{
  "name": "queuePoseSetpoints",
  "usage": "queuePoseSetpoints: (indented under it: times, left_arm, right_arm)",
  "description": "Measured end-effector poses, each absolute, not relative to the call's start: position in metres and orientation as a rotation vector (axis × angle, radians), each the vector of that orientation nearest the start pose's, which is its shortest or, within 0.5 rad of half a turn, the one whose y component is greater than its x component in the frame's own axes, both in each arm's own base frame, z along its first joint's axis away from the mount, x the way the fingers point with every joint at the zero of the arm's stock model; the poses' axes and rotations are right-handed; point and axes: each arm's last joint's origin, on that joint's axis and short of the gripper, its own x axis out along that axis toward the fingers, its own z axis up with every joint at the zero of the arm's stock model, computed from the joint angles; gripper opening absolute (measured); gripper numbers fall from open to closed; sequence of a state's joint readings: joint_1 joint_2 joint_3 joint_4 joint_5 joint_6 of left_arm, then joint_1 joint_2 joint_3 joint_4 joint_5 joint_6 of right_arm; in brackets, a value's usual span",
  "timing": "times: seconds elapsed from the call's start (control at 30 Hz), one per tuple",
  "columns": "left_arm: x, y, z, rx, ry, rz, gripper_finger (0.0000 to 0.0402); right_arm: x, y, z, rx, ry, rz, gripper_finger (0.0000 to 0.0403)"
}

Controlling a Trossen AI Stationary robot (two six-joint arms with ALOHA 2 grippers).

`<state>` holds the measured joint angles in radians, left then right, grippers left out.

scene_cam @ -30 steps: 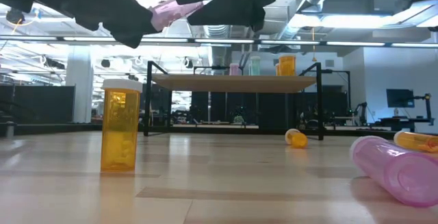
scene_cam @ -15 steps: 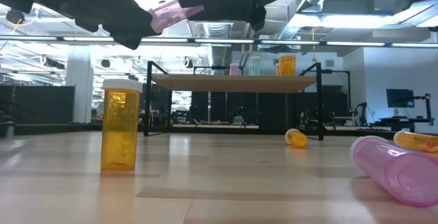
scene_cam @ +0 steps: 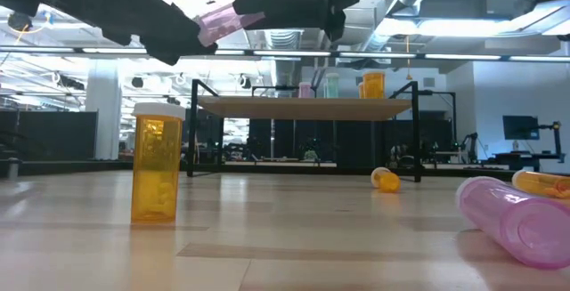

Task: Pick and place medicine bottles onto shelf by color
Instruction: Put the top small pink pill bottle on the shelf aligned with the other small pink pill bottle

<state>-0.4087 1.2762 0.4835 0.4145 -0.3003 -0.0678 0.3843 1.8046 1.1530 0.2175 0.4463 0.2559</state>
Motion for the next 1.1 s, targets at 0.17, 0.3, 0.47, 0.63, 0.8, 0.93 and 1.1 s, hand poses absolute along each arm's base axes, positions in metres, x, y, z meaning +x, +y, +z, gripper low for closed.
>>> queuePoseSetpoints:
  times: [0.17,0.3,0.47,0.63,0.8,0.93,1.1]
  left_arm:
    - [0.227,-0.095,0.188,0.116,0.355,-0.073,0.0237]
    - [0.22,-0.098,0.196,0.146,0.333,-0.045,0.0248]
    - [0.204,-0.1,0.207,0.151,0.298,-0.054,0.0249]
    - [0.182,-0.095,0.206,0.132,0.208,-0.063,0.0249]
    - [0.169,-0.087,0.201,0.069,-0.023,-0.134,0.0249]
    - [0.167,-0.082,0.196,0.034,-0.14,-0.176,0.0249]
    - [0.183,-0.084,0.192,0.04,-0.132,-0.154,0.0249]
  right_arm:
    - [0.373,0.138,0.22,0.075,0.386,-0.11,0.0118]
    - [0.373,0.138,0.22,0.074,0.385,-0.11,0.0118]
    - [0.366,0.141,0.233,0.069,0.363,-0.09,0.0118]
    - [0.348,0.148,0.258,0.051,0.279,-0.056,0.0118]
    - [0.337,0.151,0.262,0.042,0.094,-0.039,0.0118]
    - [0.336,0.141,0.261,0.077,-0.093,-0.046,0.0118]
    - [0.337,0.128,0.256,0.113,-0.253,-0.018,0.0118]
